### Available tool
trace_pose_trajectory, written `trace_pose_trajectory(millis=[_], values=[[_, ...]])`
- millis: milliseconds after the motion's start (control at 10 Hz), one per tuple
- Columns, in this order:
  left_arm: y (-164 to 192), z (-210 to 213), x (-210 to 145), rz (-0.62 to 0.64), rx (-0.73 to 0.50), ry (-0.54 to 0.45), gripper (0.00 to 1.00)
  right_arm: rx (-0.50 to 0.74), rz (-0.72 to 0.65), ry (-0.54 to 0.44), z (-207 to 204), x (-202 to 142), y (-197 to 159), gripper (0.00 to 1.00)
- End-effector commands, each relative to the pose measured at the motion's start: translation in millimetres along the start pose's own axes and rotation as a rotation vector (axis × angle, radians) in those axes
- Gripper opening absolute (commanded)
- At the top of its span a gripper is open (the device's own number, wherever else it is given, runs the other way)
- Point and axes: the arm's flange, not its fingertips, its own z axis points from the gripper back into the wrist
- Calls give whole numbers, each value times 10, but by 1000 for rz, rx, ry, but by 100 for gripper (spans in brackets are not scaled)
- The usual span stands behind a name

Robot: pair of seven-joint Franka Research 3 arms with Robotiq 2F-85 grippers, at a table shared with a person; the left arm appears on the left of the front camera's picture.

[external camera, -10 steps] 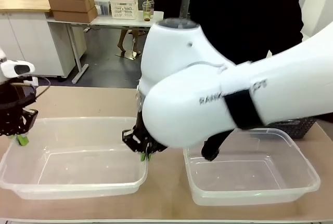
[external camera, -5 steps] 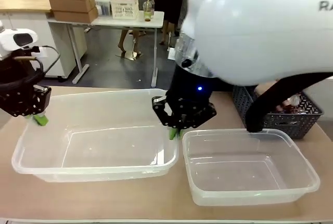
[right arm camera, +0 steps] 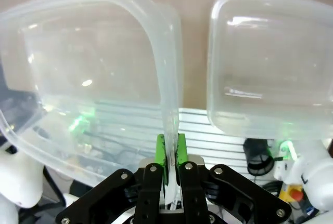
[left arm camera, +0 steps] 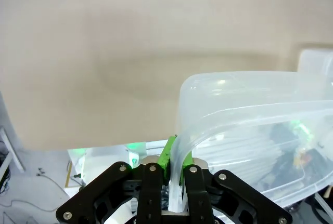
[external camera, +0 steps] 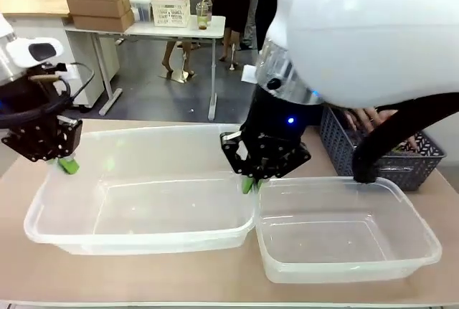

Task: Sort the waste into each basket.
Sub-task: Pick up the Organizing box on the left side of the table and lift it.

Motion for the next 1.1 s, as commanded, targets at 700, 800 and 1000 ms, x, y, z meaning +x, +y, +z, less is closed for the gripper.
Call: trace_pose_trajectory(millis=[700, 800, 1000], values=[[-1210, -34, 1105, 35, -15, 180, 6, 102, -107, 61, 174, 537, -1250, 8], [-1195, -26, 1181, 18, -39, 177, 6, 139, -107, 39, 118, 551, -1250, 8], [-1039, -167, 1211, -9, -51, 179, 6, 156, -122, -37, 42, 612, -1209, 8]])
